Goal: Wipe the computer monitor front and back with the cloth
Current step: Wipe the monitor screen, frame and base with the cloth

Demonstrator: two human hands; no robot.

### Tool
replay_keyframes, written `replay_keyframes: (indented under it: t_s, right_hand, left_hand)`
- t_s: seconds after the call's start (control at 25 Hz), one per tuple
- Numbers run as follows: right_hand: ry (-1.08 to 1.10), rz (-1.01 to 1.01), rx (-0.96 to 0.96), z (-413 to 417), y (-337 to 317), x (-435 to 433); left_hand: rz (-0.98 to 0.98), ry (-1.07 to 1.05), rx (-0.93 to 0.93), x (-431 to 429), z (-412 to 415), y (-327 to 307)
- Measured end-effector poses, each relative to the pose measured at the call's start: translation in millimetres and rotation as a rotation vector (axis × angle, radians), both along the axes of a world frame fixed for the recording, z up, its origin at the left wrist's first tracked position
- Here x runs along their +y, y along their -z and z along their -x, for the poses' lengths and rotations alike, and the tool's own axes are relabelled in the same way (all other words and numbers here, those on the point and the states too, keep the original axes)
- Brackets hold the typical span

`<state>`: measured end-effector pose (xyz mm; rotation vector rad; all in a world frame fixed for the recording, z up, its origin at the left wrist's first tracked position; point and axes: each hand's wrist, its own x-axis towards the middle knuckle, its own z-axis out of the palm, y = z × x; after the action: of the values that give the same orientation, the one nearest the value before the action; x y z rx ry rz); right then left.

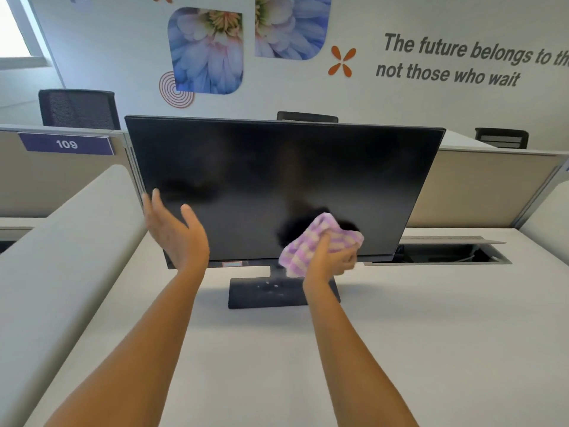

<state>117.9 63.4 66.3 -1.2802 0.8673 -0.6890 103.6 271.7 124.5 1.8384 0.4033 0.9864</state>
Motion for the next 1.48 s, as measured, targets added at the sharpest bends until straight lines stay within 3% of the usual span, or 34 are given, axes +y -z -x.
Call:
replay_keyframes:
  t_s: [0.16, 0.28, 0.44, 0.52, 0.64, 0.68, 0.92, 1.08, 1.24, 1.36, 1.48]
  right_hand:
    - [-0.263, 0.476, 0.043, 7, 8, 91]
    - [-0.369, 1.078, 0.127, 10, 28, 133]
    - [-0.372, 1.528, 0.064, 5, 50, 106]
    - [-0.331, 1.431, 0.045, 13, 46, 73]
    - [-0.081, 0.84, 0.134, 8, 40, 33]
    - [-0.034, 0.757, 0.164, 5, 39, 24]
    - [-0.235, 0.638, 0.43, 20, 46, 72]
    - [-0.436, 0.829, 0.456, 38, 56, 132]
    - [-0.643, 1.264, 0.403, 44, 61, 154]
    - [-0.675, 1.605, 0.296, 43, 60, 140]
    - [-0.65, 1.728, 0.313, 41, 51, 109]
  left_hand:
    - [0.36, 0.154, 0.125, 26, 3, 20]
    - [0.438, 0.193, 0.199, 37, 1, 24]
    - [0.468, 0.19, 0.238, 46, 1, 25]
    - [0.479, 0.196, 0.245, 51, 0, 25]
    - [0.52, 0.199, 0.25, 57, -2, 28]
    - [0.537, 0.199, 0.251, 58, -2, 30]
    - [0.555, 0.202, 0.251, 63, -3, 35]
    - [0.564, 0.211, 0.257, 66, -6, 37]
    - [0.553, 0.22, 0.265, 67, -6, 39]
    - [0.538, 0.223, 0.261, 67, -6, 39]
    - [0.531, 0.239, 0.267, 68, -6, 37]
